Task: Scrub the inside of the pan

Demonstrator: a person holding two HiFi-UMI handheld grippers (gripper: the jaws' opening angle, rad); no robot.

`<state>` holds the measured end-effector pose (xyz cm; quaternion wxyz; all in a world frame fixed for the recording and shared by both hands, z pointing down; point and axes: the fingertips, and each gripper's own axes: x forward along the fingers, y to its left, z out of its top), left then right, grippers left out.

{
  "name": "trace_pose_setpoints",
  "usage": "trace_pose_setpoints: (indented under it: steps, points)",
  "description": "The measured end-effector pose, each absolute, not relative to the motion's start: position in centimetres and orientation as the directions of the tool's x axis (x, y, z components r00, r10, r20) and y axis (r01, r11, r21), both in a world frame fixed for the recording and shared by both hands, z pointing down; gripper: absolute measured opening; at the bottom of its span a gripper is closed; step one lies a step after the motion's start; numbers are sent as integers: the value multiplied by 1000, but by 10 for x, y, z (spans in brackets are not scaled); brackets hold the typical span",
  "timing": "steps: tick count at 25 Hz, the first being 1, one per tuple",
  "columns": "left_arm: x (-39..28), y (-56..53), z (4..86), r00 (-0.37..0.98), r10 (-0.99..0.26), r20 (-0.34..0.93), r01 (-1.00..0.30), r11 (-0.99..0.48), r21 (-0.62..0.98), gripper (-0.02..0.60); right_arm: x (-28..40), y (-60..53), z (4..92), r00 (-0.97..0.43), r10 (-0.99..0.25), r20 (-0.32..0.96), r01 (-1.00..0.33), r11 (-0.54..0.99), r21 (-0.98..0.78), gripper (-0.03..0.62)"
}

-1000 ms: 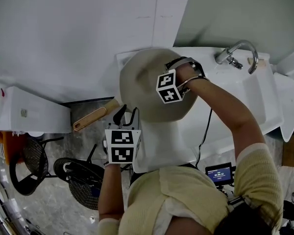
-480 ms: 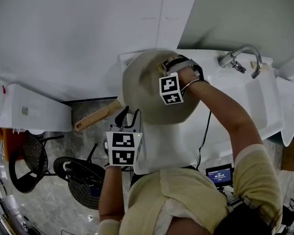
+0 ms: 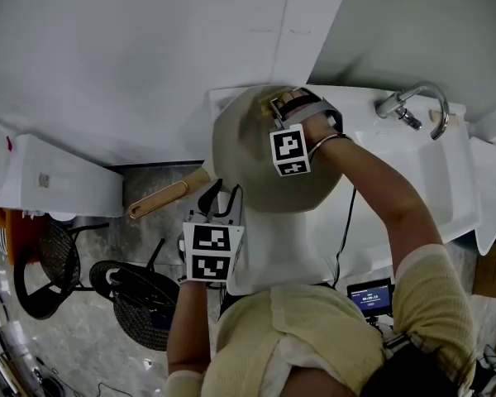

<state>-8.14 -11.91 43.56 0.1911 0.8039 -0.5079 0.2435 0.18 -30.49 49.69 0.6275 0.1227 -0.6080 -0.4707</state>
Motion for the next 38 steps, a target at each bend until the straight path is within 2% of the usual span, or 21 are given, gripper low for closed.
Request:
trace_pose_setpoints:
  steps: [12,23,28,33,38]
  points:
    - [-80,-120,436,360,-728,584,-912,-407,56,183,-30,-303,492,-286,-720,632,402,509,761,78]
    - [-81,-119,435,372,-728,576,-914,-396,91,184,-51,-278,472,-457,-627,631,173,633,754,78]
    - [-81,-120,435,374,-726,576,-913,-396,94,183,-39,-275,478,-423,-586,692,88,733,674,78]
    - [-81,-119,435,374,-727,576,-913,-399,89,184,-20,-275,497,-321,-545,775,-8,820,573,78]
    - [-81,-119,435,374,-728,574,-913,-397,91,183,-8,-283,512,-257,-511,821,-209,858,469,78]
